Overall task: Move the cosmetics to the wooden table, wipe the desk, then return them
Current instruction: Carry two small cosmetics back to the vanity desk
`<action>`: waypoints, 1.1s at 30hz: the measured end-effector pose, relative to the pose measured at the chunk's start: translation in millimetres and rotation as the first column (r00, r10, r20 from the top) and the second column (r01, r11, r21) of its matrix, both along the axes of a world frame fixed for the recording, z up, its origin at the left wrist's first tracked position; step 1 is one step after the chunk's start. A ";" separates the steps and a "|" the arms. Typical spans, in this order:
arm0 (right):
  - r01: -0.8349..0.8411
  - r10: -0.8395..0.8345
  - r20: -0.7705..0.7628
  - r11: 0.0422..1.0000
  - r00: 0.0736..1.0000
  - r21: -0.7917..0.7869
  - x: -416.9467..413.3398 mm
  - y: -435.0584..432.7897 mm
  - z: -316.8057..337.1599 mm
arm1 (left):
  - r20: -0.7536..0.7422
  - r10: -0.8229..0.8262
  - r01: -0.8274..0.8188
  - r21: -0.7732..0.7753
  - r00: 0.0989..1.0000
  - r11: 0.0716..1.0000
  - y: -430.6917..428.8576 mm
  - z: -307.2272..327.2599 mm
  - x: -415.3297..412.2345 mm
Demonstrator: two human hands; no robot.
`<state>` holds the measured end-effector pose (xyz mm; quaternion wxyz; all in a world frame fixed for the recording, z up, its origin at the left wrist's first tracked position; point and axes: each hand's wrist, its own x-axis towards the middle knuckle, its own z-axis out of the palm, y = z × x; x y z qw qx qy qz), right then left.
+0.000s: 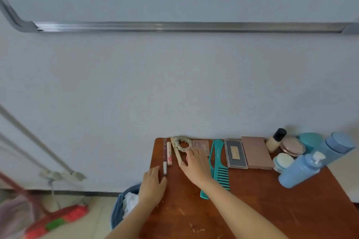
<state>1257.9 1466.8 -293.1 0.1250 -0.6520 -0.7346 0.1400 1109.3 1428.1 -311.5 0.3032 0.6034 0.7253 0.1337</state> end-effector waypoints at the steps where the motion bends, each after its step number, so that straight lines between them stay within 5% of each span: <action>1: -0.006 0.006 0.000 1.000 1.000 0.002 -0.8 4.6 0.0 | -0.011 0.002 -0.002 0.008 1.000 1.000 -0.7 -0.1 1.8; 19: 0.103 -0.073 0.261 0.989 0.963 -0.102 -27.7 43.9 -9.5 | -0.096 -0.056 0.062 0.059 0.994 0.996 4.8 4.6 -2.1; 33: 0.302 -0.238 -0.299 0.935 0.924 0.188 14.1 3.1 17.5 | -0.043 0.097 -0.095 0.034 0.994 0.995 27.2 6.1 14.2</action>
